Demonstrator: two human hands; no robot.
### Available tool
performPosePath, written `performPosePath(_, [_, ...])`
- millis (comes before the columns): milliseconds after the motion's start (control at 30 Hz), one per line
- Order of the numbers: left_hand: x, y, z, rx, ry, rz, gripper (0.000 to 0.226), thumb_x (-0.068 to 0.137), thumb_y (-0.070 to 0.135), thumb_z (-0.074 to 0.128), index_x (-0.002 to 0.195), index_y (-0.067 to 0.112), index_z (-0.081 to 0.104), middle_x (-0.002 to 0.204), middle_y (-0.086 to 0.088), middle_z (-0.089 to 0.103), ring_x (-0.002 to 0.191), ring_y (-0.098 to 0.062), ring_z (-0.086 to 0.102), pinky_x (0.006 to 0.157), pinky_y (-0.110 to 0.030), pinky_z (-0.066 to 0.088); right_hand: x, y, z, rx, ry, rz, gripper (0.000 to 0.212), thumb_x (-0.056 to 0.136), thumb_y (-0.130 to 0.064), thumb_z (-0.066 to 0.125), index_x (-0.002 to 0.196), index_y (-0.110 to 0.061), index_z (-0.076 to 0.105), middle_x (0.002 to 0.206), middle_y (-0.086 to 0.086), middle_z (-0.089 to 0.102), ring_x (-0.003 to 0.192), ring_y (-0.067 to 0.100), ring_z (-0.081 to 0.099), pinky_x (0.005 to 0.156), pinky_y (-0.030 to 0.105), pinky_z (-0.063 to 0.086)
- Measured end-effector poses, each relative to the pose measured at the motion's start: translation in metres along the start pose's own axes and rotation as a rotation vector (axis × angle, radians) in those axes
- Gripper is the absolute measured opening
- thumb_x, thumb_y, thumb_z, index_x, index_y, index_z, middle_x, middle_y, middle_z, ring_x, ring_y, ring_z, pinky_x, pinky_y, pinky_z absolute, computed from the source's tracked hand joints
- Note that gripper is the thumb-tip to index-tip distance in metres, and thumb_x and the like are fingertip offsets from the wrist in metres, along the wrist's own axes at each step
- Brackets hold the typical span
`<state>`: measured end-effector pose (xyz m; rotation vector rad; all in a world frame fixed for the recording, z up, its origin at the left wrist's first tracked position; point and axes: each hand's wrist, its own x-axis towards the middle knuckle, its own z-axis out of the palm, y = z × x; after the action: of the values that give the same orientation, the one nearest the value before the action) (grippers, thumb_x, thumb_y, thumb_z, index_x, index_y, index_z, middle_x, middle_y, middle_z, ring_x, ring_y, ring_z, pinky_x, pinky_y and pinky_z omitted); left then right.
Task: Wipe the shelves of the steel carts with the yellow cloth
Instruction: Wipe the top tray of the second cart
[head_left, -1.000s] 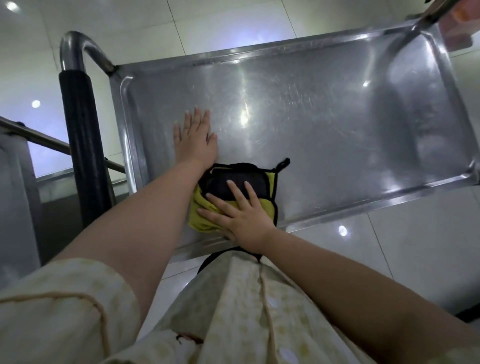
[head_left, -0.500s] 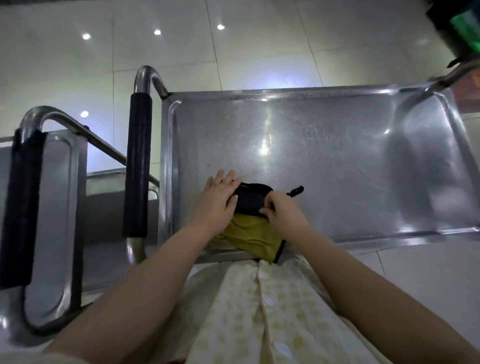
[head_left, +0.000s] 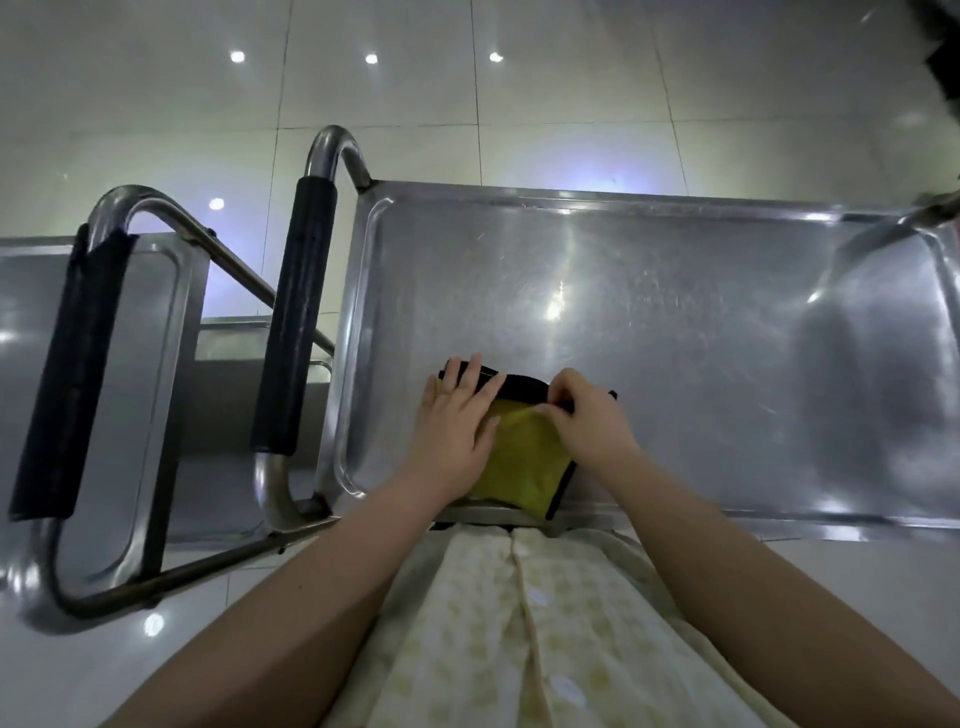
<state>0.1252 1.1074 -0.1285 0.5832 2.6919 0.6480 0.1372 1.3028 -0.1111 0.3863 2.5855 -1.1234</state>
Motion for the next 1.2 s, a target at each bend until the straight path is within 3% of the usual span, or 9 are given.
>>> performPosePath(67, [0.004,0.012,0.011,0.144,-0.120,-0.106,0.063,0.099,0.055,0.021,0.151,0.039,-0.010,0.158,0.002,-0.025,0.139,-0.019,-0.033,0.110,-0.062,-0.017,0.004,0.007,0.001,-0.091,0.104,-0.048,0.007,0.092,-0.027,0.063,0.091,-0.026,0.055,0.096,-0.005,0.061,0.092,0.020,0.057,0.074,0.031,0.043])
performPosePath(133, [0.008,0.019,0.020,0.298,-0.200,-0.197,0.070,0.091,0.070,0.007,0.143,0.041,-0.031,0.150,-0.004,-0.041,0.136,-0.030,-0.040,0.101,-0.067,-0.026,0.008,0.020,0.002,-0.231,0.097,-0.040,0.017,0.096,-0.032,0.055,0.112,-0.025,0.060,0.127,0.000,0.053,0.121,0.026,0.043,0.098,0.037,0.033])
performPosePath(267, [0.009,0.037,0.036,0.434,-0.166,-0.250,0.077,0.089,0.072,0.006,0.143,0.034,-0.034,0.152,-0.015,-0.036,0.136,-0.042,-0.036,0.099,-0.075,-0.020,0.012,0.043,-0.005,-0.346,0.009,-0.001,0.043,0.103,-0.044,0.027,0.145,-0.043,0.031,0.162,-0.013,0.009,0.149,0.023,-0.004,0.117,0.045,0.002])
performPosePath(400, [0.002,0.053,0.054,0.381,-0.070,-0.168,0.079,0.084,0.080,0.008,0.148,0.043,-0.020,0.160,-0.011,-0.019,0.143,-0.046,-0.019,0.097,-0.081,-0.010,0.010,0.062,-0.001,-0.471,-0.096,-0.023,0.053,0.101,-0.052,0.013,0.151,-0.046,-0.001,0.161,-0.018,-0.012,0.146,0.022,-0.025,0.117,0.044,-0.016])
performPosePath(533, [0.000,0.030,0.047,0.398,-0.001,-0.150,0.079,0.080,0.085,0.011,0.149,0.050,-0.004,0.163,-0.004,-0.006,0.147,-0.041,-0.009,0.096,-0.082,0.001,0.007,0.070,0.003,-0.451,0.044,0.008,0.056,0.102,-0.046,0.019,0.152,-0.038,-0.005,0.158,-0.014,-0.015,0.145,0.027,-0.027,0.114,0.051,-0.021])
performPosePath(800, [-0.036,-0.063,0.007,0.522,0.052,-0.307,0.081,0.078,0.090,0.013,0.148,0.053,-0.002,0.163,-0.001,0.002,0.147,-0.039,-0.002,0.100,-0.078,-0.010,0.012,0.068,0.013,-0.644,0.016,0.054,0.058,0.097,-0.052,0.004,0.152,-0.040,-0.011,0.162,-0.011,-0.012,0.147,0.036,-0.017,0.113,0.061,-0.015])
performPosePath(900, [-0.030,-0.047,0.013,0.476,0.039,-0.302,0.083,0.076,0.091,0.010,0.148,0.053,-0.007,0.163,-0.002,-0.005,0.146,-0.042,-0.010,0.099,-0.078,-0.015,0.013,0.067,0.016,-0.703,0.012,0.086,0.060,0.093,-0.052,-0.006,0.150,-0.038,-0.017,0.161,-0.009,-0.018,0.146,0.037,-0.018,0.112,0.064,-0.015])
performPosePath(1067, [-0.013,0.024,0.051,0.481,-0.061,0.036,0.084,0.074,0.090,0.011,0.148,0.052,0.000,0.163,-0.001,-0.004,0.145,-0.045,-0.011,0.098,-0.081,-0.001,0.013,0.071,0.017,-0.693,0.022,0.076,0.057,0.094,-0.052,-0.008,0.146,-0.039,-0.026,0.161,-0.009,-0.019,0.146,0.037,-0.019,0.112,0.062,-0.016])
performPosePath(1200, [0.000,0.054,0.062,0.445,-0.073,0.052,0.085,0.074,0.090,0.019,0.149,0.053,0.002,0.163,0.003,-0.001,0.146,-0.041,-0.010,0.098,-0.081,-0.001,0.017,0.079,0.012,-0.669,0.026,0.057,0.052,0.094,-0.052,-0.009,0.142,-0.043,-0.030,0.161,-0.012,-0.019,0.146,0.032,-0.021,0.113,0.057,-0.019])
